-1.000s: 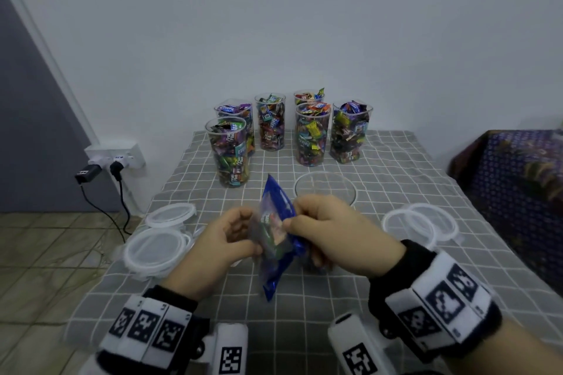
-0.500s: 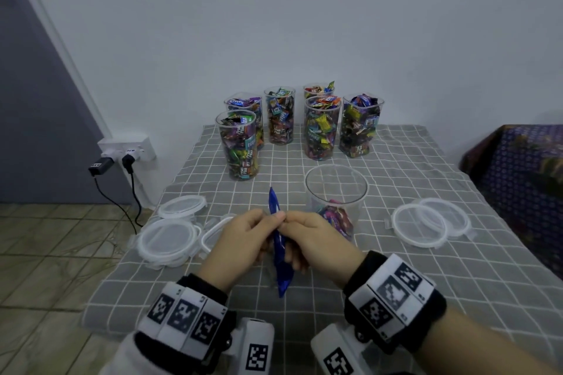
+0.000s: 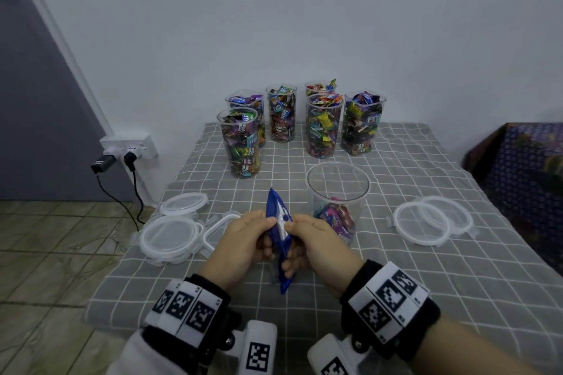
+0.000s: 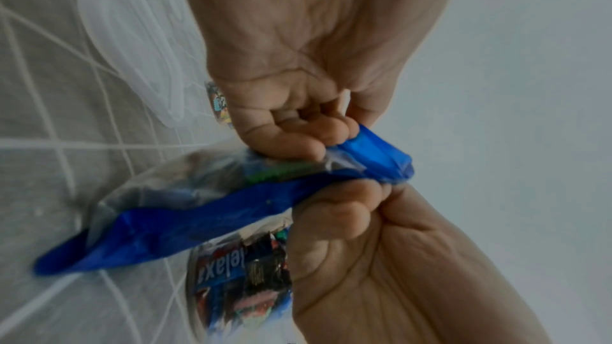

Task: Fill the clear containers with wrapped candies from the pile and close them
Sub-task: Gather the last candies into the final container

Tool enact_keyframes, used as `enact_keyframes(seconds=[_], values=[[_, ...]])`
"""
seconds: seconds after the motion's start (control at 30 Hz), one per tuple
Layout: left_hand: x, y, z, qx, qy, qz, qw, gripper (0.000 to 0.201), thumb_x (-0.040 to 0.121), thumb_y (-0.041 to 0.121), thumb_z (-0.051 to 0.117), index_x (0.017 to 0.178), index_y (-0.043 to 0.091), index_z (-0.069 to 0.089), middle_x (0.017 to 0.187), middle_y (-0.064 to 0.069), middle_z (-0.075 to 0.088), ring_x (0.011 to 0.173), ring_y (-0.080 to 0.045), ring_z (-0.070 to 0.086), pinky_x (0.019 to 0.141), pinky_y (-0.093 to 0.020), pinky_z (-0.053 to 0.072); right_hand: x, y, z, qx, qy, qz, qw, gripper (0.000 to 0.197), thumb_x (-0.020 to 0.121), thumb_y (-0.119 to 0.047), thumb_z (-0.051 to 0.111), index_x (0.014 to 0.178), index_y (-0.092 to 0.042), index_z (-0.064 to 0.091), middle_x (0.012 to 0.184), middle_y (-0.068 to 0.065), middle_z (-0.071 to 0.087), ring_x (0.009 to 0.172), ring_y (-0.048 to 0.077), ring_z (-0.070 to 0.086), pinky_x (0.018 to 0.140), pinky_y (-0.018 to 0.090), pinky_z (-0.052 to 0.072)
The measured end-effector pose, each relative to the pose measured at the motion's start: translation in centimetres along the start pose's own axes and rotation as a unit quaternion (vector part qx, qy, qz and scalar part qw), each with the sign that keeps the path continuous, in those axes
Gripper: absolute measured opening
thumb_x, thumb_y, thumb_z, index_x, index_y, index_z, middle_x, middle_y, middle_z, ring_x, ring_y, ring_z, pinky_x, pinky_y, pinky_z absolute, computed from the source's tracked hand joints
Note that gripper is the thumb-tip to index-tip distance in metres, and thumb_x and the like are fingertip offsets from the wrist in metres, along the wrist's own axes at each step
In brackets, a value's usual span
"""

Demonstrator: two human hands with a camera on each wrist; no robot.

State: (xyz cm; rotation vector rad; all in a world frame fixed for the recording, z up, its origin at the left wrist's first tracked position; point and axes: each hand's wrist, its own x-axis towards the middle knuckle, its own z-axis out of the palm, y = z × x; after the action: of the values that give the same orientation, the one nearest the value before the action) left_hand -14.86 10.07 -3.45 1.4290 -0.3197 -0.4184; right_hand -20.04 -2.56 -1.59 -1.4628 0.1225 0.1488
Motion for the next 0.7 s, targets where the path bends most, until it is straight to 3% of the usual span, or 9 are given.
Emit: enact_keyframes(seconds=[0.07, 0.2, 0.5, 0.6, 0.7], values=[[-0.01, -0.18, -0.07, -0.007, -0.003, -0.003, 1.000, 0.022, 0.079, 0.023, 0.053, 0.070, 0.004, 0.052, 0.059, -0.014, 0.044, 0.051, -0.022, 0.042, 0.047, -0.025, 0.040, 0.17, 0.32, 0.10, 0.019, 0.008, 0.005, 1.000, 0.025, 0.099, -0.009, 0.034, 0.084, -0.001, 0.052, 0.048, 0.005, 0.054, 0.038, 0.014, 0.052, 0.040, 0.023, 0.046], [-0.02, -0.51, -0.28, -0.010, 0.006, -0.007, 1.000, 0.026, 0.095, 0.010, 0.044, 0.071, 0.005, 0.051, 0.061, -0.014, 0.046, 0.053, -0.022, 0.042, 0.050, -0.026, 0.040, 0.40, 0.49, 0.28, 0.051, 0.011, 0.014, 0.999, 0.025, 0.099, -0.008, 0.035, 0.081, -0.001, 0.051, 0.047, 0.007, 0.053, 0.036, 0.014, 0.053, 0.039, 0.023, 0.047], [-0.38, -0.40, 0.04, -0.041, 0.031, -0.021, 0.998, 0.027, 0.096, 0.006, 0.036, 0.072, 0.005, 0.048, 0.056, -0.008, 0.050, 0.052, -0.019, 0.042, 0.049, -0.025, 0.039, 0.69, 0.73, 0.62, 0.087, 0.009, 0.011, 0.996, 0.031, 0.098, -0.005, 0.034, 0.075, 0.000, 0.055, 0.052, 0.012, 0.055, 0.036, 0.015, 0.053, 0.038, 0.023, 0.048], [-0.44, -0.59, -0.01, -0.028, 0.041, -0.023, 0.999, 0.021, 0.096, 0.009, 0.039, 0.080, 0.001, 0.049, 0.062, -0.015, 0.052, 0.054, -0.023, 0.044, 0.049, -0.025, 0.040, 0.58, 0.64, 0.49, 0.066, 0.006, 0.012, 0.998, 0.030, 0.097, -0.005, 0.035, 0.075, -0.001, 0.054, 0.047, 0.008, 0.053, 0.035, 0.015, 0.051, 0.037, 0.023, 0.047], [-0.43, -0.81, -0.02, 0.000, 0.040, -0.025, 0.999, 0.017, 0.094, 0.012, 0.044, 0.086, 0.000, 0.053, 0.072, -0.021, 0.053, 0.059, -0.025, 0.047, 0.050, -0.025, 0.042, 0.42, 0.30, 0.01, -0.025, 0.011, -0.006, 1.000, 0.025, 0.093, -0.005, 0.039, 0.071, -0.003, 0.051, 0.043, 0.004, 0.047, 0.035, 0.016, 0.044, 0.040, 0.024, 0.040]])
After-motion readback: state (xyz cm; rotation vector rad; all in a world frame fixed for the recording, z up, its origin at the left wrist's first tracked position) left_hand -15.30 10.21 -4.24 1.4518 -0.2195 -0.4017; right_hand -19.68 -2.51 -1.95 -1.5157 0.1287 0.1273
